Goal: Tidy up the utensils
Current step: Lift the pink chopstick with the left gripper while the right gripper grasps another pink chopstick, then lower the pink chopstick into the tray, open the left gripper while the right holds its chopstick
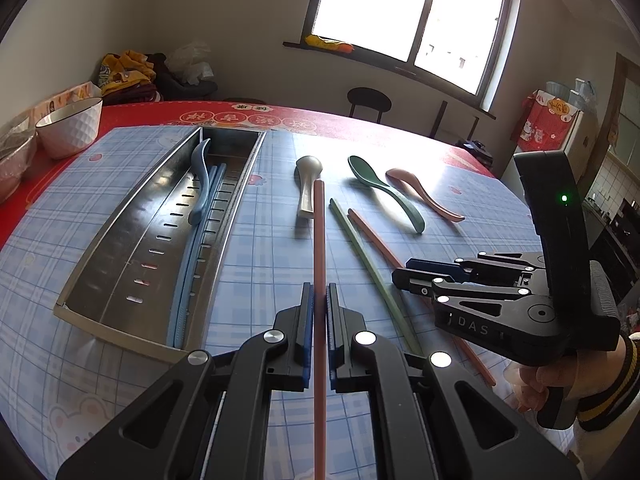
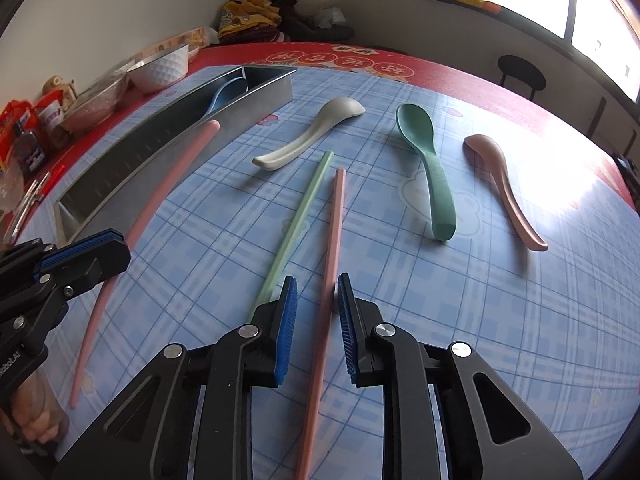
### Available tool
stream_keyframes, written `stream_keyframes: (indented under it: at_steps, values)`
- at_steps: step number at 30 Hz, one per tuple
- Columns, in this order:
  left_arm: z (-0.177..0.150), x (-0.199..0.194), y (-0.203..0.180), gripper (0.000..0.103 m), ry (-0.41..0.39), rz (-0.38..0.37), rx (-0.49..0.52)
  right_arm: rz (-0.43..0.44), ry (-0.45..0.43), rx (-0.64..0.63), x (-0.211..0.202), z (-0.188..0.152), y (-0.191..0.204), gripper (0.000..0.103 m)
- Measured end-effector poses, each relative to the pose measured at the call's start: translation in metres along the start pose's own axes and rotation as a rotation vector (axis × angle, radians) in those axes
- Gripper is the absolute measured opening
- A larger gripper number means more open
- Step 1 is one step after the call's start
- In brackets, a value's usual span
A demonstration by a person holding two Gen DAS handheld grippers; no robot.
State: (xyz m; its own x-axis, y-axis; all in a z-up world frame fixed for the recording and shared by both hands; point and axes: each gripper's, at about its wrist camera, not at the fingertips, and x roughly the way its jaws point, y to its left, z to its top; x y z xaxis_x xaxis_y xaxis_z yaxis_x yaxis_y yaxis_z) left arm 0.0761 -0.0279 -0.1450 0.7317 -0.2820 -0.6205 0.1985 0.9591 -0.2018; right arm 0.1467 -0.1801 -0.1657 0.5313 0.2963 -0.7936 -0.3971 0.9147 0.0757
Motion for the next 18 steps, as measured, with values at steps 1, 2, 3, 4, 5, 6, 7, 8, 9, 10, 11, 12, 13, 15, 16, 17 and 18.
stream_keyframes:
  at_steps: [1,2,3,4,5,6,7,8,9,10,11,12,13,15,16,17,18]
  values:
    - [0.000,0.000,0.000,0.006,0.001,0.000,0.000,0.004,-0.002,0.012,0.000,0.000,-0.002,0.010]
    - [0.000,0.000,0.000,0.006,0.001,-0.001,0.000,0.008,-0.004,0.024,0.000,0.000,-0.005,0.008]
    - [0.000,0.000,0.000,0.006,0.002,-0.001,-0.001,0.017,-0.005,0.036,0.000,-0.001,-0.007,0.007]
    - [0.000,0.000,0.000,0.006,0.002,-0.002,0.000,0.022,-0.007,0.045,0.000,-0.001,-0.008,0.006]
    - [0.000,0.000,0.000,0.006,0.002,-0.002,0.001,0.021,-0.008,0.050,-0.001,-0.001,-0.009,0.006]
    - [0.000,-0.001,-0.001,0.006,0.001,-0.002,0.002,0.017,-0.010,0.050,-0.001,-0.002,-0.009,0.006]
    - [0.000,-0.001,-0.001,0.006,0.001,-0.003,0.002,0.011,-0.014,0.051,-0.001,-0.002,-0.008,0.006]
    - [0.000,-0.001,-0.001,0.006,0.001,-0.003,0.001,0.005,-0.026,0.054,-0.003,-0.002,-0.008,0.006]
    - [0.000,-0.001,-0.001,0.006,0.000,-0.004,-0.001,0.004,-0.045,0.055,-0.006,-0.003,-0.009,0.006]
    - [0.000,-0.001,0.000,0.006,0.000,-0.005,-0.004,0.001,-0.067,0.058,-0.010,-0.005,-0.010,0.006]
    - [0.000,-0.001,0.001,0.006,-0.001,-0.006,-0.007,-0.004,-0.087,0.065,-0.014,-0.006,-0.011,0.006]
    - [0.000,-0.001,0.001,0.006,-0.001,-0.006,-0.009,-0.005,-0.106,0.070,-0.018,-0.007,-0.013,0.006]
    - [0.000,-0.001,0.001,0.006,-0.001,-0.006,-0.010,-0.004,-0.131,0.078,-0.022,-0.008,-0.014,0.006]
    - [0.000,-0.001,0.000,0.006,0.000,-0.005,-0.007,0.000,-0.184,0.103,-0.032,-0.011,-0.020,0.006]
    - [0.001,-0.001,0.000,0.006,0.000,-0.005,-0.006,0.007,-0.205,0.124,-0.036,-0.012,-0.024,0.006]
    - [0.001,-0.001,0.000,0.006,-0.001,-0.004,-0.006,0.017,-0.221,0.149,-0.039,-0.013,-0.029,0.006]
    - [0.000,-0.001,0.000,0.006,-0.003,-0.004,-0.008,0.028,-0.234,0.176,-0.041,-0.014,-0.035,0.006]
